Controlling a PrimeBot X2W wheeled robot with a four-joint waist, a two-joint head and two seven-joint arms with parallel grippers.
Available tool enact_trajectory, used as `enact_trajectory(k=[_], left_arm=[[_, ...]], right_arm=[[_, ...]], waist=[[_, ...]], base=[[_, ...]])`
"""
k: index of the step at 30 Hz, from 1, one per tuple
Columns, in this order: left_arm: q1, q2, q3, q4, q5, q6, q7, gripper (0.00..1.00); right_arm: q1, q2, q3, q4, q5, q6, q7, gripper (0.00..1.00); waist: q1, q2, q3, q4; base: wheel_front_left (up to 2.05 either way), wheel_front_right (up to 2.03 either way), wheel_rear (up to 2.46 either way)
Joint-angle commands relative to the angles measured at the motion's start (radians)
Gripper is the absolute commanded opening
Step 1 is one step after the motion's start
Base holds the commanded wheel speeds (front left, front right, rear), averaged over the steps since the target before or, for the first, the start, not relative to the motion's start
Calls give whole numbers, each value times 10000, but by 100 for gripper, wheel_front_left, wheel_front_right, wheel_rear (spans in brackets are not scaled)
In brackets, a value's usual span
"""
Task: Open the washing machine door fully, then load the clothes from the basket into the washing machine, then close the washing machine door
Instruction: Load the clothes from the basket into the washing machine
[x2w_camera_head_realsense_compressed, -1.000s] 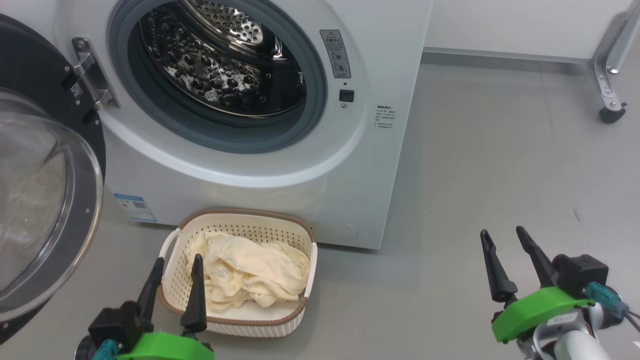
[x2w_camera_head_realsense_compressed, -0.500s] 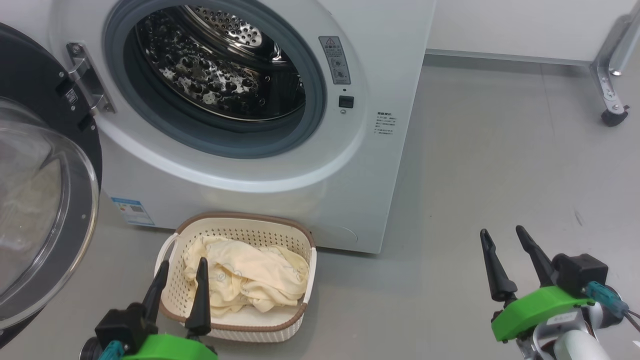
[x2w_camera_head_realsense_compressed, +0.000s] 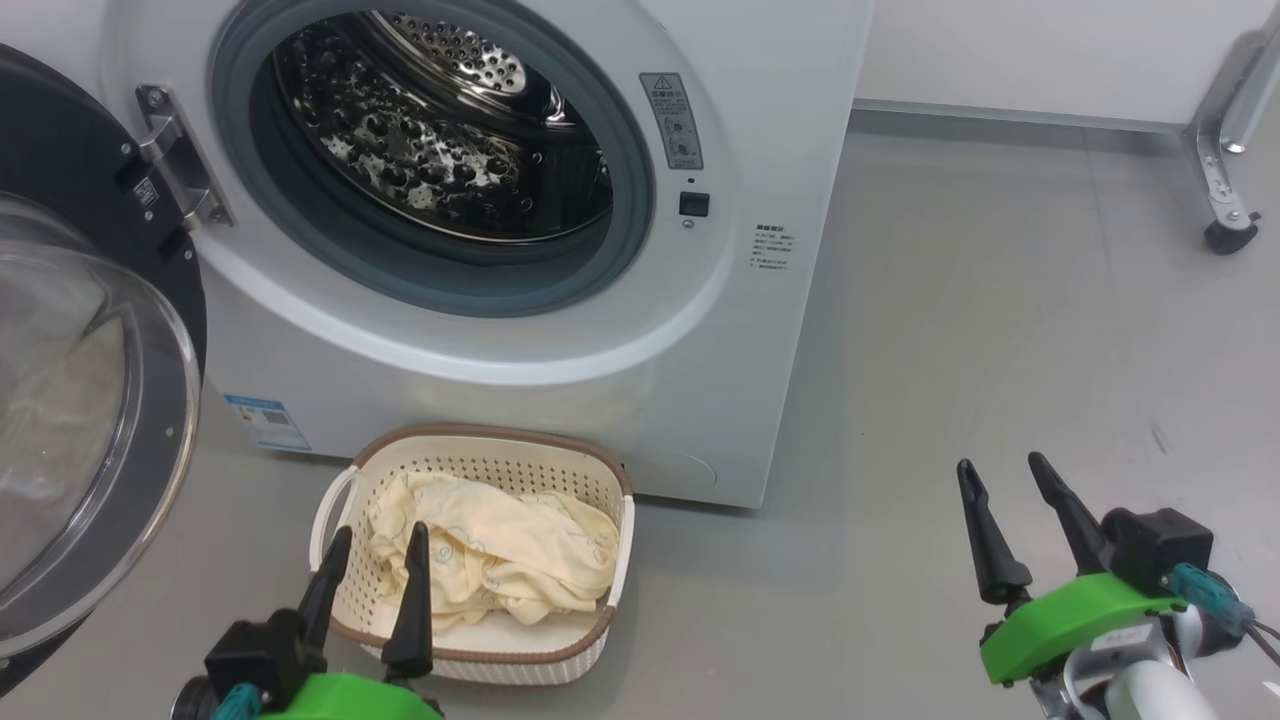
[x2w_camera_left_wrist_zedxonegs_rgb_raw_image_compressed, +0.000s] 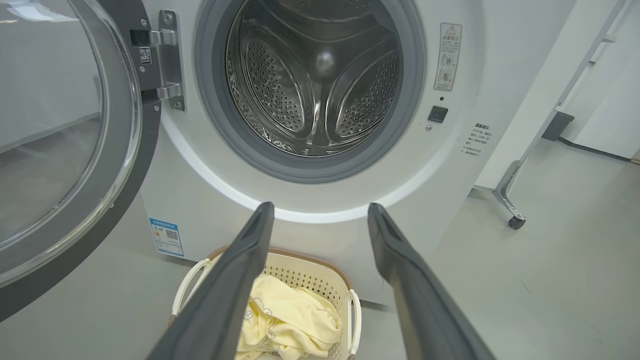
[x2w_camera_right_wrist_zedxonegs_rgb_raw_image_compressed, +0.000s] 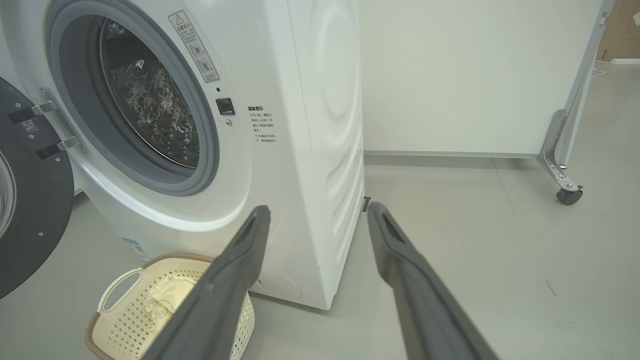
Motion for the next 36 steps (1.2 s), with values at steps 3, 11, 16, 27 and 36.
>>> enact_trajectory(k=[3, 11, 16, 27, 36], left_arm=[[-437, 123, 319, -224, 67, -34, -141, 100], [-469, 124, 315, -169, 40, -34, -141, 100], [-536, 106, 263, -113, 3, -34, -141, 100], [-920, 70, 233, 477, -35, -34, -141, 100], [-2215, 8, -3, 1554, -493, -34, -141, 100]], right_arm=[[-472, -158, 206, -262, 66, 35, -125, 100], [-513, -171, 183, -299, 56, 35, -104, 100], [-547, -172, 151, -322, 30, 35, -102, 100], [-727, -202, 119, -463, -45, 35, -24, 100], [-1189, -268, 27, -799, -219, 35, 113, 100]], waist=[[0, 0, 9, 18], [0, 0, 128, 24], [0, 0, 275, 9], [0, 0, 1059, -84], [0, 0, 2805, -275]], base=[[0, 0, 0], [0, 0, 0], [0, 0, 0], [0, 0, 0], [0, 0, 0]])
